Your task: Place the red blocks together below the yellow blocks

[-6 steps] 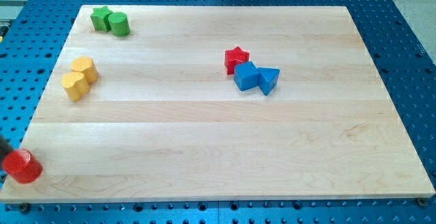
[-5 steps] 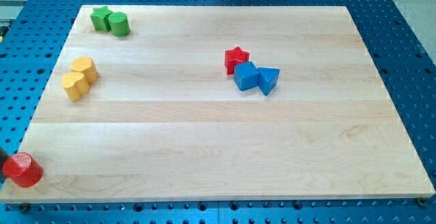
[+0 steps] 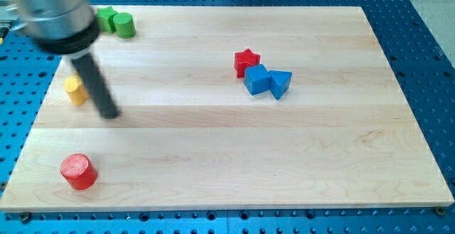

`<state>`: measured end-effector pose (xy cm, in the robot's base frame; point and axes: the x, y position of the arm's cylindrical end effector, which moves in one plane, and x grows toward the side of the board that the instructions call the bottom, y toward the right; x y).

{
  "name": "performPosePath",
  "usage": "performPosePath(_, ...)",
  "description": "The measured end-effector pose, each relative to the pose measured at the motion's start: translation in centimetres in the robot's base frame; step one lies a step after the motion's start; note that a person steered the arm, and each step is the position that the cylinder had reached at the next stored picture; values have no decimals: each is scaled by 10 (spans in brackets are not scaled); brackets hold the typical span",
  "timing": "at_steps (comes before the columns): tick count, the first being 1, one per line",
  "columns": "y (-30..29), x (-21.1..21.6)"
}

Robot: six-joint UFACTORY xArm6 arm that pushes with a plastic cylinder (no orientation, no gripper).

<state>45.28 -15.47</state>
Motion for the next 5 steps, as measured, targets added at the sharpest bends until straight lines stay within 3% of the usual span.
performPosePath(1, 45, -80)
performPosePath(2, 128, -147)
performPosePath(3, 216, -159)
performPosePath(4, 253, -124)
performPosePath(5, 247, -77)
